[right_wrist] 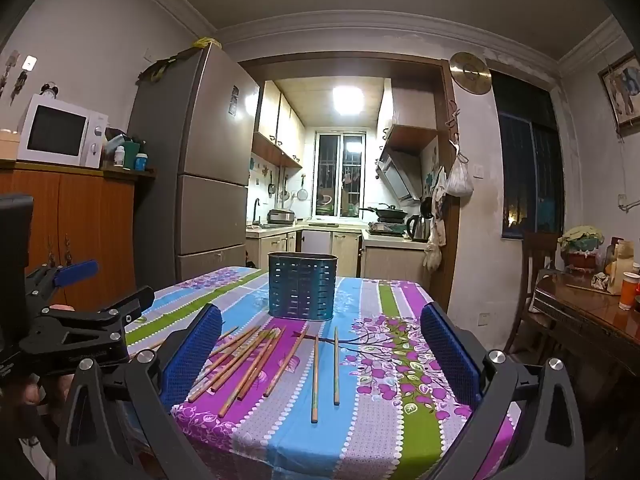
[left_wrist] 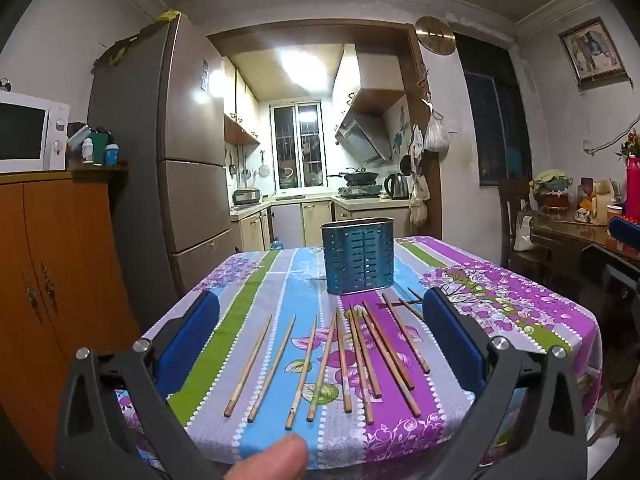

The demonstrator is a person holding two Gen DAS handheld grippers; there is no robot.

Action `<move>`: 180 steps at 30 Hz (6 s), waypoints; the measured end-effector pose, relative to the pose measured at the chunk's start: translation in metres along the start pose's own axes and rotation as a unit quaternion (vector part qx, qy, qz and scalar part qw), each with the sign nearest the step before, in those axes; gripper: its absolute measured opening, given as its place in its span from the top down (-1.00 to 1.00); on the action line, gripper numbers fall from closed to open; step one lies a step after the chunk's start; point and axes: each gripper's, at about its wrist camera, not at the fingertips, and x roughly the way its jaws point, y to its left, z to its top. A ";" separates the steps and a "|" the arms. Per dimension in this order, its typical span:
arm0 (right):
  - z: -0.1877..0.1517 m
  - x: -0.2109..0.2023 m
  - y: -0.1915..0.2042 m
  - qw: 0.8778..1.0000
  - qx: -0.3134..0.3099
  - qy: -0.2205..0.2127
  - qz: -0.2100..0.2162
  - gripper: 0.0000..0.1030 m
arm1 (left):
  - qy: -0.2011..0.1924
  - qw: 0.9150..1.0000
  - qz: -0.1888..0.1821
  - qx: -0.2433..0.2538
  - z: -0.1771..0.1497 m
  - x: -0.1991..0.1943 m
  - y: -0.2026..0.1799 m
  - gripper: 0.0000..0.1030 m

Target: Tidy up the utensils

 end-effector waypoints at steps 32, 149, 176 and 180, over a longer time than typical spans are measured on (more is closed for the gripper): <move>-0.006 0.012 0.004 1.000 -0.008 0.007 0.005 -0.93 | 0.033 0.999 0.001 0.006 -0.007 0.018 0.004 -0.90; -0.126 0.137 -0.009 0.982 0.028 0.182 0.049 0.65 | 0.137 0.989 -0.051 -0.026 -0.119 0.115 0.112 0.54; -0.023 0.107 -0.007 0.997 -0.010 0.050 0.063 0.85 | 0.035 0.998 -0.057 -0.015 -0.031 0.082 0.114 0.90; 0.016 0.114 -0.010 0.997 -0.025 0.017 0.075 0.85 | 0.006 0.998 -0.062 -0.001 0.004 0.092 0.111 0.90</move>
